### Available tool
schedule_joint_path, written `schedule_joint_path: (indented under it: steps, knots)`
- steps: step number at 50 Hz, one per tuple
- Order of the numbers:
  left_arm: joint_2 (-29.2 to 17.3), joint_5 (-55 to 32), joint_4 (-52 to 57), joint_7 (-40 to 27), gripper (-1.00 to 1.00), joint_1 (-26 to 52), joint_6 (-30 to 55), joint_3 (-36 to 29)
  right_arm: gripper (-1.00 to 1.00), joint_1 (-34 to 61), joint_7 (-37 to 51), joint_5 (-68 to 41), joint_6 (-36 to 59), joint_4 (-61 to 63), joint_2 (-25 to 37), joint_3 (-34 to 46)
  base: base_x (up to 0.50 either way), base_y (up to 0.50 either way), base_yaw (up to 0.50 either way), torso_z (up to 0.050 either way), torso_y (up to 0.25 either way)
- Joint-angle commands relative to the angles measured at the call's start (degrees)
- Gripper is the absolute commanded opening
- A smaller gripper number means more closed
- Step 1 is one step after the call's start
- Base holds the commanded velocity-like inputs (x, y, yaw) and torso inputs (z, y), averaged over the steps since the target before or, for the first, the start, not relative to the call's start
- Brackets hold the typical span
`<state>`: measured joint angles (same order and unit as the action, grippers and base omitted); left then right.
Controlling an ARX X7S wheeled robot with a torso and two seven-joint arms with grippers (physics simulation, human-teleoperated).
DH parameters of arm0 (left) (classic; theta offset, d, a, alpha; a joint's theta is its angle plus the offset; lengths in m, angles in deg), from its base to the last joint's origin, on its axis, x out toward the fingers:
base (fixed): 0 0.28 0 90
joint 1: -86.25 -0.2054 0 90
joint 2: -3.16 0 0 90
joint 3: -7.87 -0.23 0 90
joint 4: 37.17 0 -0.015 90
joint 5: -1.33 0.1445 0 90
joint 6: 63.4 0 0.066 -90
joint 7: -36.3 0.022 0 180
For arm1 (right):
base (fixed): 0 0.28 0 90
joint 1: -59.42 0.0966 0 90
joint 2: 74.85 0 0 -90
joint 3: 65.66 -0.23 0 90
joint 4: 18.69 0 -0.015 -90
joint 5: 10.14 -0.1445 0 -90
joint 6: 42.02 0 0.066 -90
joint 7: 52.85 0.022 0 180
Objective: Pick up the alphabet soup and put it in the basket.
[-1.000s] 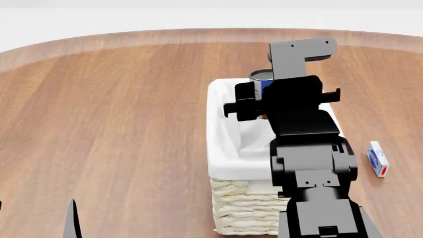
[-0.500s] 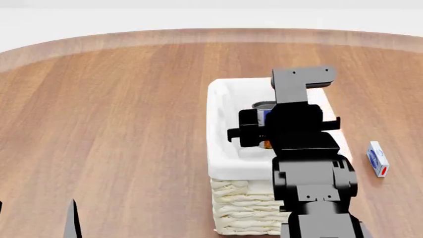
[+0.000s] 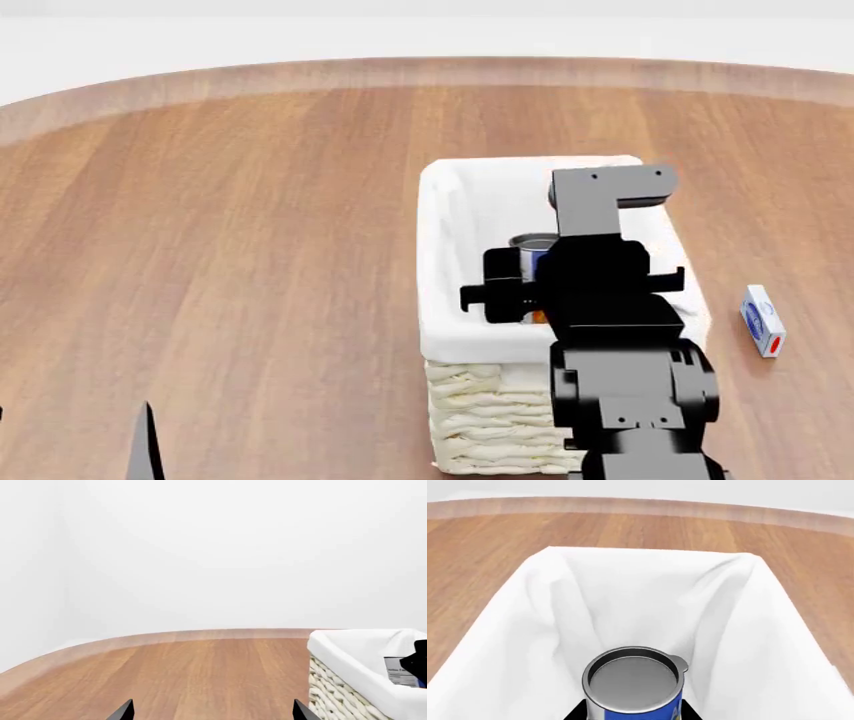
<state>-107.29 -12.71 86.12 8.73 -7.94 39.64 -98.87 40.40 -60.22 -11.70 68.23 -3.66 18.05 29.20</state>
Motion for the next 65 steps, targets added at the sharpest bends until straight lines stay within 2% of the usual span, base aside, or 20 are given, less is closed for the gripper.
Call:
schedule_joint_path:
  steps: [1, 3, 4, 19, 22, 25, 31, 41, 55, 58, 62, 65]
  knots:
    - [-0.1, -0.2, 0.0, -0.2, 1.0, 0.0, -0.1, 0.0, -1.0, -0.6, -0.6, 1.3, -0.6, 0.0, 0.1, -0.5, 0.0, 0.0, 0.0, 0.0, 0.0]
    - [-0.2, -0.2, -0.1, -0.2, 1.0, 0.0, -0.1, -0.1, -1.0, -0.6, -0.3, 1.4, -1.0, 0.0, 0.0, -0.5, 0.0, 0.0, 0.0, 0.0, 0.0]
    - [-0.2, -0.1, 0.0, -0.3, 1.0, 0.1, -0.1, -0.1, 1.0, -0.5, 0.4, 1.2, -1.2, 0.0, 0.1, -0.9, 0.0, 0.0, 0.0, 0.0, 0.0]
    - [-0.3, -0.2, -0.3, -0.5, 1.0, 0.2, -0.2, -0.3, 1.0, -0.2, 0.2, 1.4, -2.4, 0.0, 0.2, -1.1, 0.0, 0.0, 0.0, 0.0, 0.0]
    - [-0.4, -0.2, -0.2, -0.6, 1.0, 0.2, -0.2, -0.3, 1.0, -0.1, 1.0, 0.9, -7.9, 0.0, 0.3, -2.0, 0.0, 0.0, 0.0, 0.0, 0.0]
    - [-0.4, -0.2, -0.3, -0.6, 1.0, 0.2, -0.3, -0.3, 1.0, 0.1, 1.5, 0.6, -18.3, 0.0, 0.2, -3.1, 0.0, 0.0, 0.0, 0.0, 0.0]
    - [-0.4, -0.2, -0.4, -0.7, 1.0, 0.3, -0.3, -0.4, 1.0, 1.0, 1.5, 0.1, -27.2, 0.0, 0.1, -5.6, 0.0, 0.0, 0.0, 0.0, 0.0]
    - [-0.5, -0.2, -0.4, -0.9, 1.0, 0.2, -0.3, -0.6, 1.0, 2.8, 0.1, 0.2, -36.3, 0.0, -0.6, -8.4, 0.0, 0.0, 0.0, 0.0, 0.0]
    - [-0.7, -0.4, -0.3, -1.1, 1.0, 0.3, -0.3, -0.7, 1.0, 8.1, -3.5, -2.7, -41.3, 1.1, -2.3, -10.3, 0.0, 0.0, 0.0, 0.0, 0.0]
    - [-0.7, -0.3, -0.3, -1.2, 1.0, 0.3, -0.3, -0.8, 1.0, 8.0, -5.2, -4.2, -39.3, 6.3, -2.0, -10.5, 0.0, 0.0, 0.0, 0.0, 0.0]
    - [-0.8, -0.4, 0.0, -1.3, 1.0, 0.4, 0.0, -0.9, 1.0, 0.7, -4.5, -5.6, -26.9, 32.4, -2.0, -8.7, 0.0, 0.0, 0.0, 0.0, 0.0]
    - [-0.9, -0.4, 0.1, -1.3, 1.0, 0.4, -0.1, -0.8, 1.0, -2.3, -3.5, -6.4, -21.3, 43.8, -1.7, -7.4, 0.0, 0.0, 0.0, 0.0, 0.0]
